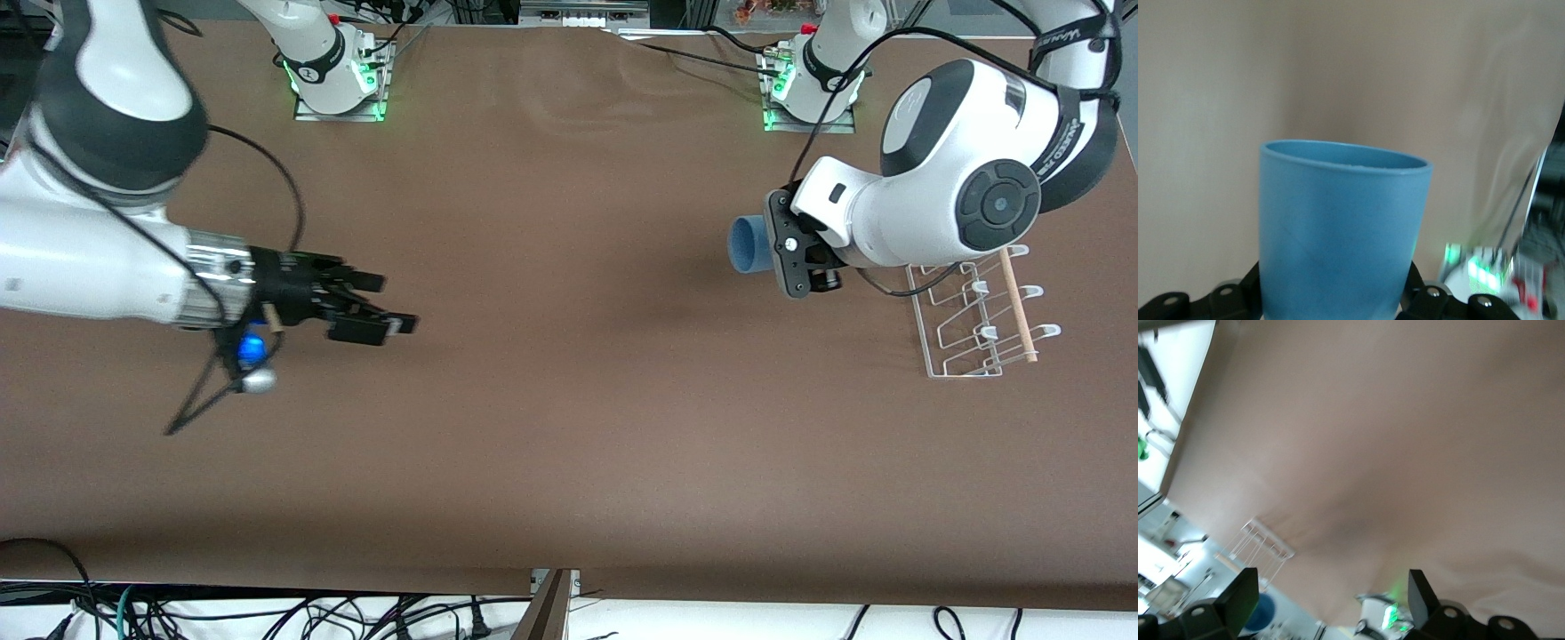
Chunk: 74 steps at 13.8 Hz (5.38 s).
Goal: Transfer cup to left arm and place on rack
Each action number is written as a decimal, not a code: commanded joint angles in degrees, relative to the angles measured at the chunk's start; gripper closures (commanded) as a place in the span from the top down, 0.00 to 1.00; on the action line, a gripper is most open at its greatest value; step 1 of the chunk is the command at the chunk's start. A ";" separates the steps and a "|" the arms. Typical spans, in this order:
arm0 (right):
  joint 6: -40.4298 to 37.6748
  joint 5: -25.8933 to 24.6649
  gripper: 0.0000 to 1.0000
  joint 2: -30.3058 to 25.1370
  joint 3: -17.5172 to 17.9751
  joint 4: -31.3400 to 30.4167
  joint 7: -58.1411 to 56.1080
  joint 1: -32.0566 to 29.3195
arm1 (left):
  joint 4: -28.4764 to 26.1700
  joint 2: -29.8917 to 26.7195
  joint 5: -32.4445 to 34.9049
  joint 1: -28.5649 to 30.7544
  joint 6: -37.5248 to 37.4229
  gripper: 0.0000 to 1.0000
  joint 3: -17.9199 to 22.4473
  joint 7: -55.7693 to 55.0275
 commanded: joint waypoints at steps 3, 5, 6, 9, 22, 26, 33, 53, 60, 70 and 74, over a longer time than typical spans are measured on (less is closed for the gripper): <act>-7.43 -3.78 0.99 -3.75 -1.31 -0.88 -7.27 -10.68 | 2.15 -0.12 28.52 -0.94 -14.29 0.09 -0.90 -1.42; -7.61 -8.51 0.99 -4.72 -3.33 -0.97 -7.97 -10.69 | 1.53 2.25 38.91 -0.94 -16.94 0.09 -0.90 -2.21; -8.92 -9.66 0.99 -5.16 -3.86 -0.97 -9.02 -10.95 | 1.44 3.91 44.17 -1.03 -18.34 0.08 -0.90 -2.91; -15.08 -9.94 0.99 -7.96 -8.50 -2.53 -15.07 -11.31 | -1.00 8.93 57.72 -1.12 -21.96 0.03 -0.90 -4.50; 0.97 -23.47 0.99 -24.82 -29.88 -24.83 -46.63 6.89 | -41.96 -0.11 69.28 2.84 -6.67 0.06 -0.99 -40.42; -0.56 -23.82 0.99 -28.28 -30.14 -26.29 -48.14 6.97 | -42.94 0.76 71.47 3.27 -4.56 0.05 -0.99 -42.73; -2.07 -28.04 0.99 -26.87 -29.09 -24.08 -48.40 10.58 | -44.79 4.89 74.37 3.19 -2.63 0.06 -0.99 -49.50; -3.74 -27.52 0.99 -26.34 -27.59 -23.82 -50.25 10.75 | -41.55 3.85 68.78 3.01 -1.83 1.00 -4.15 -54.86; -3.74 -27.43 0.99 -26.34 -27.42 -23.29 -49.99 10.84 | -20.12 -1.60 31.09 5.03 -1.83 1.00 -4.68 -55.04; -3.57 -27.34 0.99 -26.17 -27.59 -23.20 -49.81 10.75 | -0.22 -8.71 3.04 11.53 6.39 1.00 -0.66 -59.61; -3.13 -27.34 0.99 -26.08 -27.59 -23.20 -49.81 10.75 | -8.73 -15.83 1.75 8.74 16.17 1.00 4.02 -59.61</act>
